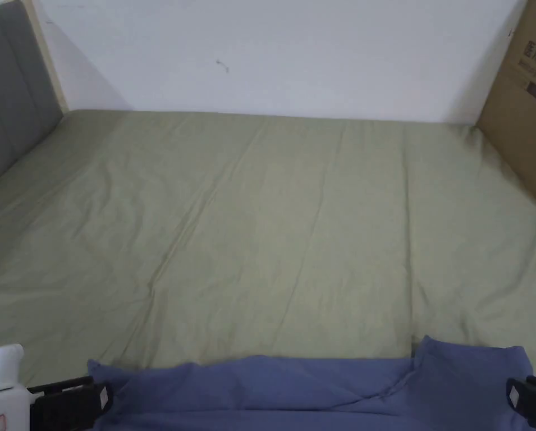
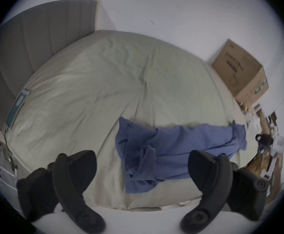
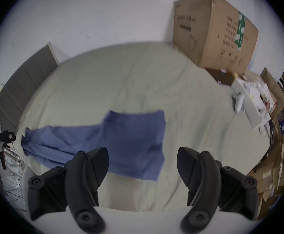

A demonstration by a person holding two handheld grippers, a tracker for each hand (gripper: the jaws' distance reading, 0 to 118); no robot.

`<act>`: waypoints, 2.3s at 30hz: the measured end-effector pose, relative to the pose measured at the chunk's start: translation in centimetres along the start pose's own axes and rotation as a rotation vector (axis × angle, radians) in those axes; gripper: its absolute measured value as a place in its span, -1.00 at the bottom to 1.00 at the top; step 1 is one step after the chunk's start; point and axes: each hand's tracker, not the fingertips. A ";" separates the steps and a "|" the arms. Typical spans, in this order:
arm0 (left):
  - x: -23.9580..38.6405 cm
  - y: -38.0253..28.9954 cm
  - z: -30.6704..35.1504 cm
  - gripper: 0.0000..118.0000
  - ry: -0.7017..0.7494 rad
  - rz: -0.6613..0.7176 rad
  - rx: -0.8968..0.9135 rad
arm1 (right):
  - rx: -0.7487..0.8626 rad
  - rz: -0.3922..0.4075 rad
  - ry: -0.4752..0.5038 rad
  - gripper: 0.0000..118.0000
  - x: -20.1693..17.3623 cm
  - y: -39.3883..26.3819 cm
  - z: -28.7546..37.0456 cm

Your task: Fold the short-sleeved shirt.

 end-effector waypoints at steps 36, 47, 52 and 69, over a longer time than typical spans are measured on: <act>-1.4 -1.5 -6.3 -0.84 -0.282 0.455 -0.053 | -0.130 0.015 0.228 -0.96 -13.4 -3.9 -5.6; 21.8 0.9 -5.1 -0.84 -0.357 -0.315 -0.043 | -0.095 -0.088 0.167 -0.96 -7.1 -5.5 -3.4; 26.8 -3.5 -12.1 0.16 -0.367 -0.380 -0.213 | -0.109 -0.200 0.142 -0.96 -3.8 -6.7 -3.4; 22.0 -3.7 -11.8 -0.97 -0.234 -0.186 -0.206 | -0.095 -0.214 0.082 -0.96 -1.2 -8.4 -2.0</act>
